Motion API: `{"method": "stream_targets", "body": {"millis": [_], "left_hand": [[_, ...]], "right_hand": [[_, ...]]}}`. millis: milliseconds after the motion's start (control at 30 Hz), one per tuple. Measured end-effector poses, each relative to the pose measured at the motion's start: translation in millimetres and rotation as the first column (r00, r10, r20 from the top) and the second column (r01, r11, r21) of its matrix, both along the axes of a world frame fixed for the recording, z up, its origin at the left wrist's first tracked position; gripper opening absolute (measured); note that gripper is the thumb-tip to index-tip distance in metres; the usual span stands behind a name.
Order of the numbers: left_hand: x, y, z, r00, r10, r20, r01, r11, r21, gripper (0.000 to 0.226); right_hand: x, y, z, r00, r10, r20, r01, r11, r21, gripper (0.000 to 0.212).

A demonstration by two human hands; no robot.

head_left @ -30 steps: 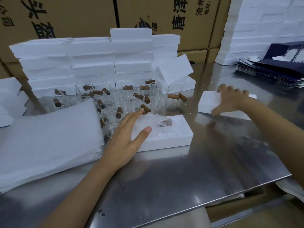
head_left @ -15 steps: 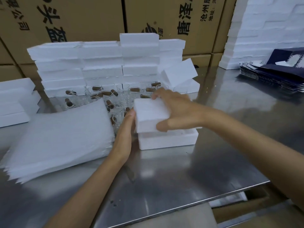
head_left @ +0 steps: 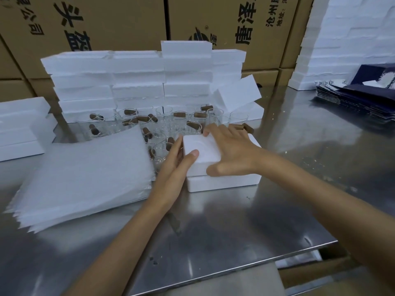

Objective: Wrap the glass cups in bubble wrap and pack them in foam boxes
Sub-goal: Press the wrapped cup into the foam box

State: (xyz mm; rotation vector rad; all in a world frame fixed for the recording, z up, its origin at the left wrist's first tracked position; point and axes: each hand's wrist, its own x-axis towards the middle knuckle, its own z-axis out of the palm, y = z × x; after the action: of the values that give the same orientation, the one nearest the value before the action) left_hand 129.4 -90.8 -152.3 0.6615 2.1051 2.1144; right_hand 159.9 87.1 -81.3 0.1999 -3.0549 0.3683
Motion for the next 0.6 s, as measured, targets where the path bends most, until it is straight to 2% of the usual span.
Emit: {"method": "stream_targets", "body": {"millis": [67, 300, 367, 467, 533, 600], "left_hand": [[2.4, 0.7, -0.5, 1.000, 0.022, -0.010, -0.022, 0.999, -0.035, 0.064], [3.7, 1.4, -1.0, 0.999, 0.052, 0.013, -0.050, 0.994, -0.100, 0.089], [3.6, 2.1, -1.7, 0.998, 0.063, -0.005, -0.064, 0.992, -0.105, 0.088], [3.5, 2.3, -4.6, 0.988, 0.128, -0.088, -0.135, 0.987, -0.089, 0.079], [8.9, 0.6, -3.6, 0.981, 0.148, -0.123, -0.158, 0.984, -0.081, 0.062], [16.0, -1.2, -0.1, 0.978, 0.165, -0.129, -0.178, 0.979, -0.099, 0.037]], "right_hand": [[-0.5, 2.3, -3.4, 1.000, 0.004, 0.021, -0.004, 1.000, -0.004, 0.080], [0.0, 6.6, -2.8, 0.997, 0.027, 0.070, -0.028, 0.999, 0.019, 0.082], [2.2, 7.8, 2.3, 0.994, 0.015, 0.104, -0.018, 1.000, 0.021, 0.085], [7.8, 17.1, 18.6, 0.982, -0.012, 0.186, -0.003, 0.997, 0.078, 0.095], [14.2, 26.9, 25.6, 0.981, -0.028, 0.194, 0.012, 0.996, 0.084, 0.101], [22.9, 37.4, 29.2, 0.980, -0.093, 0.176, 0.109, 0.991, -0.080, 0.102]]}}
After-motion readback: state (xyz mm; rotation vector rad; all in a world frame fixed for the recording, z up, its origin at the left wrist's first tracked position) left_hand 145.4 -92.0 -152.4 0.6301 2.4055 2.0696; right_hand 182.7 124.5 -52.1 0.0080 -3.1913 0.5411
